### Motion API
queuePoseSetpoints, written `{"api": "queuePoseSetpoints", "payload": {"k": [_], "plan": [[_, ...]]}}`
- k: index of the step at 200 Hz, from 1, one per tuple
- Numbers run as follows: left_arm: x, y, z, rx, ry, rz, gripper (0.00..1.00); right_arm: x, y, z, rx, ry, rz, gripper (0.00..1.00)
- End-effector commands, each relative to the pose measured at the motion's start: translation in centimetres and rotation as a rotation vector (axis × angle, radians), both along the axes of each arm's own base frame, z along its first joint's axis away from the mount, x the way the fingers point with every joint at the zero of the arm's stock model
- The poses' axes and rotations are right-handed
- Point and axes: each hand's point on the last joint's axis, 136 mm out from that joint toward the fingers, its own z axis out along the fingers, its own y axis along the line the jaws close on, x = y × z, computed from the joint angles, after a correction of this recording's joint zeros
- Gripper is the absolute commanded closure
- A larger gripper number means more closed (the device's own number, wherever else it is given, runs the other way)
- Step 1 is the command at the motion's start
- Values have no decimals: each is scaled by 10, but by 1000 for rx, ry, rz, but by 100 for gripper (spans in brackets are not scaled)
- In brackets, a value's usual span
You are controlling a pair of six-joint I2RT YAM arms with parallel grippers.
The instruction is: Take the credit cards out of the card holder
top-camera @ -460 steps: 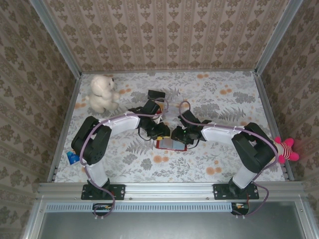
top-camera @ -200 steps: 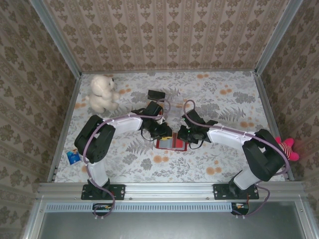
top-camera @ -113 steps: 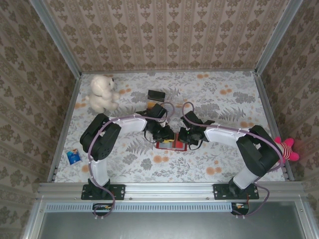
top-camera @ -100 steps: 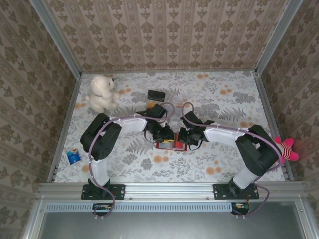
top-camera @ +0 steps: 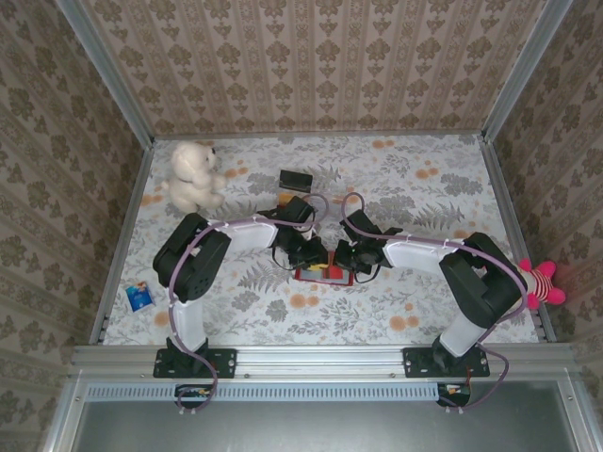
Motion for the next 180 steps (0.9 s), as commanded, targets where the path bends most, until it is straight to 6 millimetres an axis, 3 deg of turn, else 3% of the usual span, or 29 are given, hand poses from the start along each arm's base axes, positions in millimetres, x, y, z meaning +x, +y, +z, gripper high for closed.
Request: {"api": "queuePoseSetpoints", "payload": {"k": [1,30,99,153,180], "plan": [[3,-2,3,-45,-1,12,83,-13,-8,-21,-37,75,-15,85],[5,-2,13,-122,-14,7,82,-14,-10,-24,-51,84,-15,85],[7,3,16,-158,-36,19,85,-12,-10,-25,-60,90,-16,85],[9,1,32,-238,-90,0,83,-17,-16,-33,-97,113,-20,86],[9,1,28,-240,-82,4,85,-15,-15,-32,-90,109,-19,86]]}}
